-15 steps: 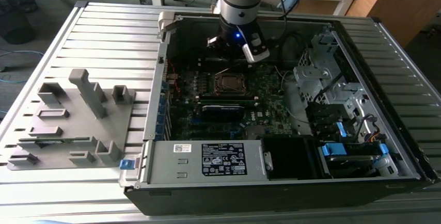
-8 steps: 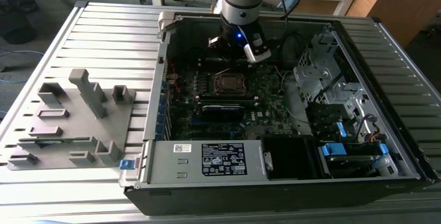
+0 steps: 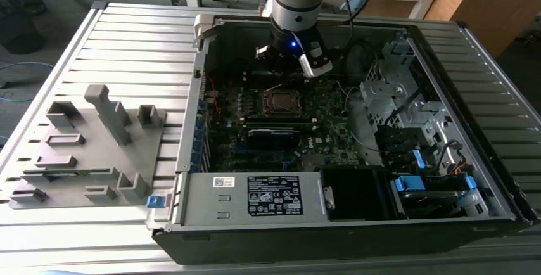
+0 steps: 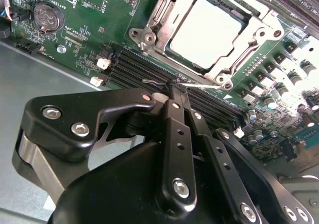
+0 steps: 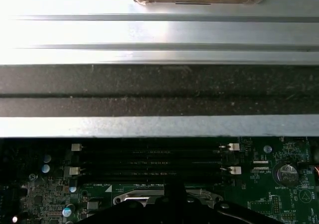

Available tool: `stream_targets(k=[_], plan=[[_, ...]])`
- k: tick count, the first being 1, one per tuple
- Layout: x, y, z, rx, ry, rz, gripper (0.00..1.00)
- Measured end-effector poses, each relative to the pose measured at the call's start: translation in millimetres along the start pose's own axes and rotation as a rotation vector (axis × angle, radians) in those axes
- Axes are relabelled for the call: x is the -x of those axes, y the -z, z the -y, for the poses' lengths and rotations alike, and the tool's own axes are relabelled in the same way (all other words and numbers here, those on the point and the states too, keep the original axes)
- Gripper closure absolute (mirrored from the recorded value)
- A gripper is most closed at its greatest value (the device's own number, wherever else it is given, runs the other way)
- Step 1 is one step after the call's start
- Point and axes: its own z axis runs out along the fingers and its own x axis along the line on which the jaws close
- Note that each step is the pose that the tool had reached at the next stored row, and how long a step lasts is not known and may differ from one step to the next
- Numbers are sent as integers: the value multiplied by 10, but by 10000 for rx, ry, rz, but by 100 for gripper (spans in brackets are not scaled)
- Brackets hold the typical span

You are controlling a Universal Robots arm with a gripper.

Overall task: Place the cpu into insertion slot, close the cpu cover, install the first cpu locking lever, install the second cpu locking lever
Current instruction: 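Install the first cpu locking lever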

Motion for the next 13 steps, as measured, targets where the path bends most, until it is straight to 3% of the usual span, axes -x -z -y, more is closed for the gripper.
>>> stream_targets(k=[13], plan=[[-2, -47, 10, 1, 4, 23, 89]])
